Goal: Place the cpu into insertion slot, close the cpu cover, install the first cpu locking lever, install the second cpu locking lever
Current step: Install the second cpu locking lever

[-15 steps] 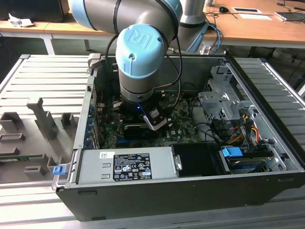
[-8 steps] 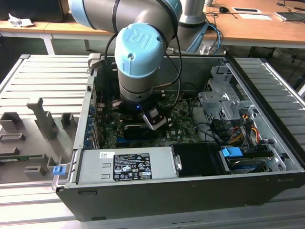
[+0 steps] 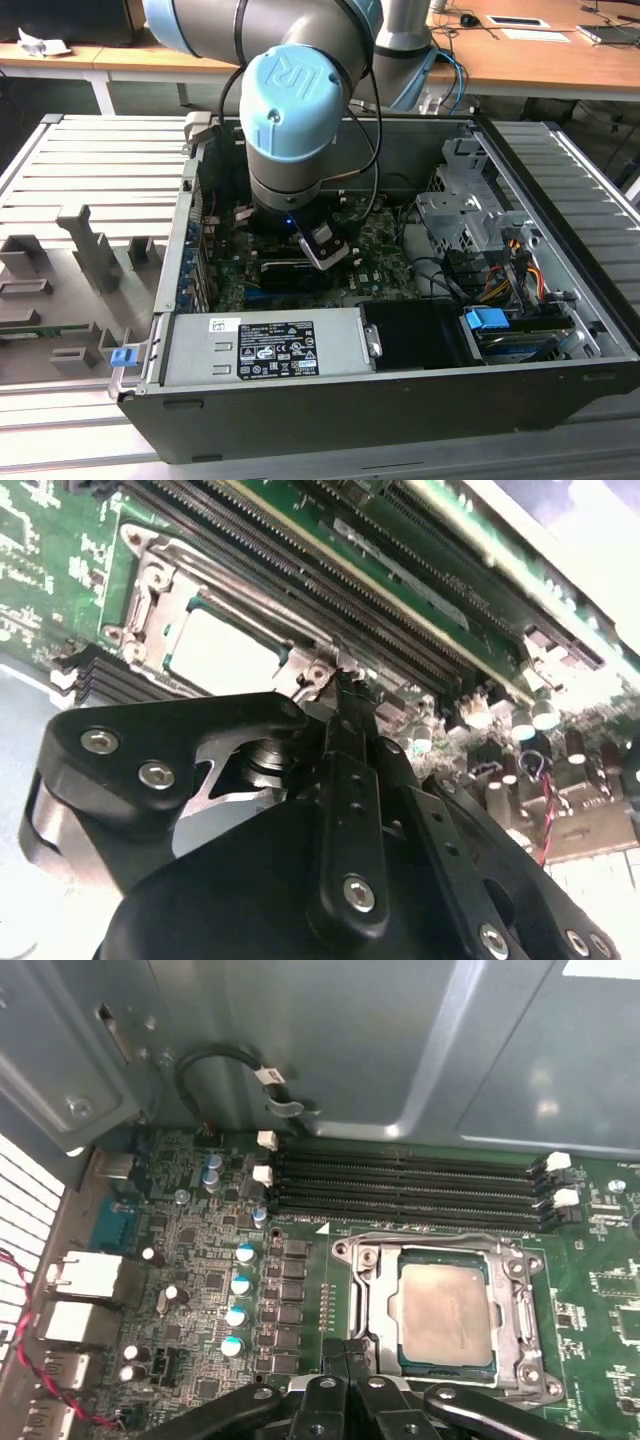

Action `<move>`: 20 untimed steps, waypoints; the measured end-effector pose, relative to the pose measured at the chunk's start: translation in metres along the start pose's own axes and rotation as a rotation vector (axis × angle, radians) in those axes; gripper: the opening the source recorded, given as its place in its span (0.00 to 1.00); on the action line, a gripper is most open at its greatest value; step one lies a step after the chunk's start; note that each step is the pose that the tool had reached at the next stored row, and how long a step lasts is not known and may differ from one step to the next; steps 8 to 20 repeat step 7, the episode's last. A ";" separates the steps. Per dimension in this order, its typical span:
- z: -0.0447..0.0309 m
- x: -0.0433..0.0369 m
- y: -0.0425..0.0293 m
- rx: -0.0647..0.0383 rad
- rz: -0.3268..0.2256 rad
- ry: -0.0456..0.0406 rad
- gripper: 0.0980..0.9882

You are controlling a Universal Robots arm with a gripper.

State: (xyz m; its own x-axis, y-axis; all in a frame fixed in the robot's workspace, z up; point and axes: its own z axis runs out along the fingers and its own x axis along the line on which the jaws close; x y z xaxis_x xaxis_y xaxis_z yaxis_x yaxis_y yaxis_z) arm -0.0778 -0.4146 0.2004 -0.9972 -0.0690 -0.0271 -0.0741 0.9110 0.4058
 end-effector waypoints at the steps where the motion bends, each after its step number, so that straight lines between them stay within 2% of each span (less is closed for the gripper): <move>1: -0.0018 -0.0001 0.0008 0.000 0.000 0.0000 0.01; 5: -0.0135 -0.0003 0.0060 0.000 0.000 0.0000 0.01; 20: -0.0139 -0.0002 0.0062 -0.002 0.000 -0.0002 0.01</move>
